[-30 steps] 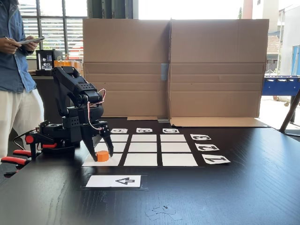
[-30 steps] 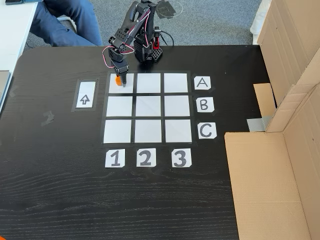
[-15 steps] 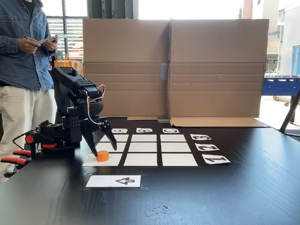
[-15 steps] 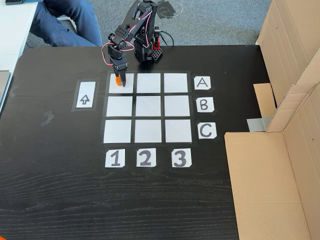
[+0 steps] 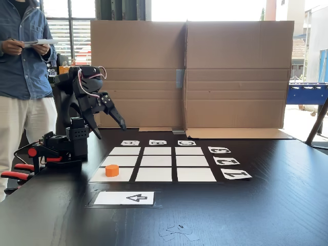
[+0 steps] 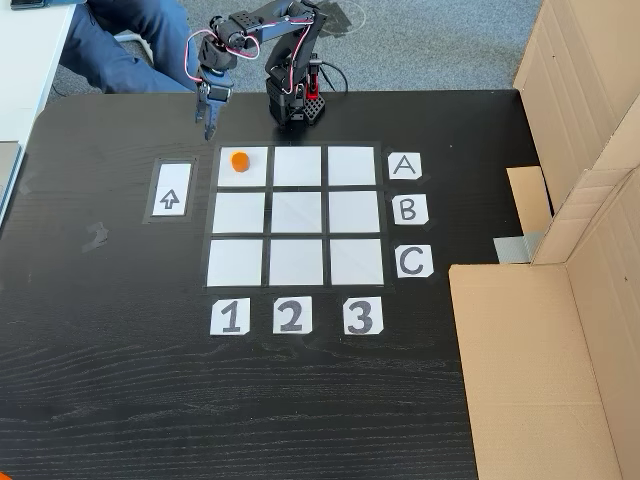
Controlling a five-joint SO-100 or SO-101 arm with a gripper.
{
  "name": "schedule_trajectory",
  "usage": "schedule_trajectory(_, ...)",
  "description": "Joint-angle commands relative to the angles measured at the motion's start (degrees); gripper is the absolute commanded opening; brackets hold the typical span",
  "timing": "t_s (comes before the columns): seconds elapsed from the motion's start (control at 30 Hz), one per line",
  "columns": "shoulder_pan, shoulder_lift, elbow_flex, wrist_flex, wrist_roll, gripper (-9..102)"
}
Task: Pick up the round, orange token and place it in the grid on square A1.
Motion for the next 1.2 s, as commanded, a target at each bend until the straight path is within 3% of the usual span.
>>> schedule_trajectory(0.0, 4.75, 3.08, -6.42, 0.97, -0.26, 30)
schedule_trajectory(0.33, 23.12, 9.14, -10.11, -1.76, -4.48, 31)
schedule_trajectory(0.6, 36.65, 19.16, 0.88, -11.87, -5.71, 31)
schedule_trajectory(0.7, 38.94, 22.85, 6.50, -14.68, -5.89, 31)
schedule_trajectory(1.17, 40.52, 32.17, 31.73, -13.18, -8.35, 30)
